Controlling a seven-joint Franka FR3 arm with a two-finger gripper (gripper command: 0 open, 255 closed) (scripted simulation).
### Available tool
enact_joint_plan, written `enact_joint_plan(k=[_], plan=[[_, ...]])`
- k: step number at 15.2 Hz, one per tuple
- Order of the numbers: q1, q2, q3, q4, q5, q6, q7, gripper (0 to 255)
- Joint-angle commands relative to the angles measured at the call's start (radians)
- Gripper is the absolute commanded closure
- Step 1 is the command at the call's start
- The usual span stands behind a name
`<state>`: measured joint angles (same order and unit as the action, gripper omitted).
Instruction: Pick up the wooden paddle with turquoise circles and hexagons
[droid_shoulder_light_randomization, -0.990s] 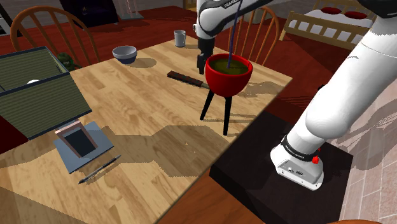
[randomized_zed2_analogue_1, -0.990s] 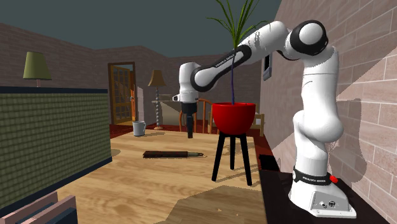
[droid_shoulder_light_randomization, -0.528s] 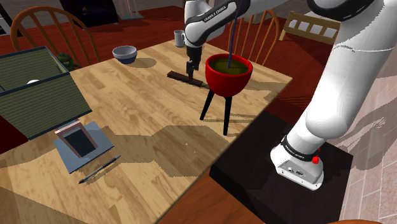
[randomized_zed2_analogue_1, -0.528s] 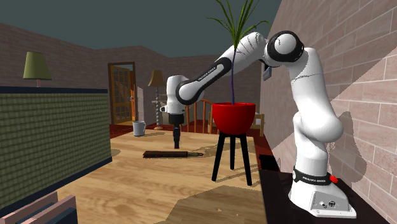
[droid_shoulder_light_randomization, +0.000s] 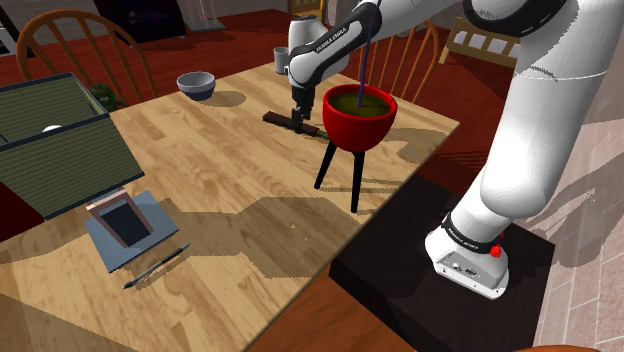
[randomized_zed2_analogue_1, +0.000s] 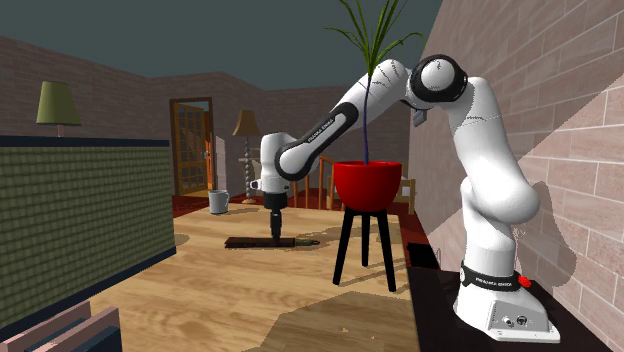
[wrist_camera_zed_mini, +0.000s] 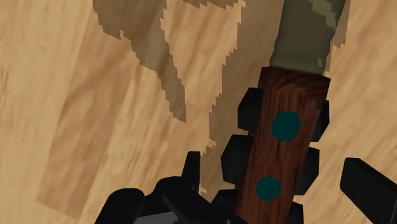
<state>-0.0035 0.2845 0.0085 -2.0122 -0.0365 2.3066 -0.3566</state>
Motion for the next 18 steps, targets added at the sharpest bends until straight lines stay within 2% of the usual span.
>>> enact_joint_plan(k=[1,10,18], plan=[[-0.001,0.002,0.0,-0.002,0.0,0.004,-0.001,255],[0.0,0.003,0.0,-0.001,0.0,0.005,0.0,255],[0.0,-0.056,0.001,0.033,0.003,-0.089,-0.004,255]])
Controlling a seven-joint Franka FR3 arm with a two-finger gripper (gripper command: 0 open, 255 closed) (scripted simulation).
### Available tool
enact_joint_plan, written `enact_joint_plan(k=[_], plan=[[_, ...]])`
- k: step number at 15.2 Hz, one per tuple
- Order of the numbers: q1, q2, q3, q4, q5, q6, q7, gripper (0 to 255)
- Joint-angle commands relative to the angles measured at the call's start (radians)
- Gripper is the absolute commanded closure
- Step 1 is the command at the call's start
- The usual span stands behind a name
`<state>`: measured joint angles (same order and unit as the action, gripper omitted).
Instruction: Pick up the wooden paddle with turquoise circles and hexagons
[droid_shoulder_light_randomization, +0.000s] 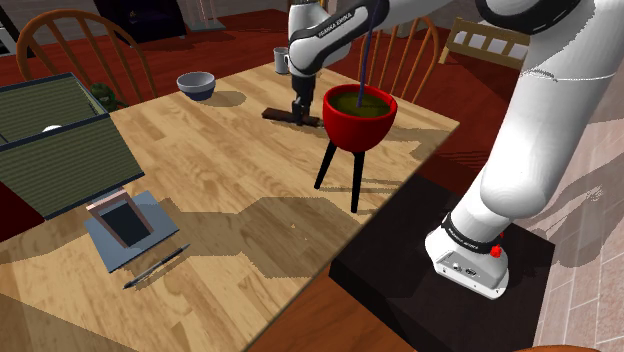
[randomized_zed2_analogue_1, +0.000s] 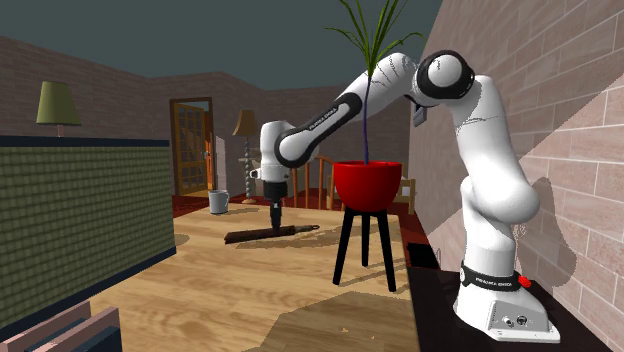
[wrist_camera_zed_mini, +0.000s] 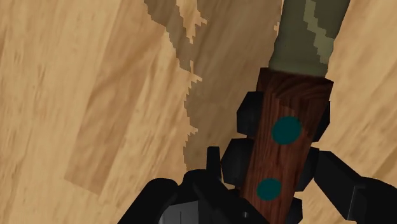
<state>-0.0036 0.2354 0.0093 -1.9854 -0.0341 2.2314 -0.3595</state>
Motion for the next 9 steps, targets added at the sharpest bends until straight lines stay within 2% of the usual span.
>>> enact_joint_plan(k=[1,9], plan=[[0.0,-0.013,0.0,0.012,0.001,-0.025,-0.001,255],[0.0,-0.05,0.001,0.05,0.003,-0.1,-0.004,255]])
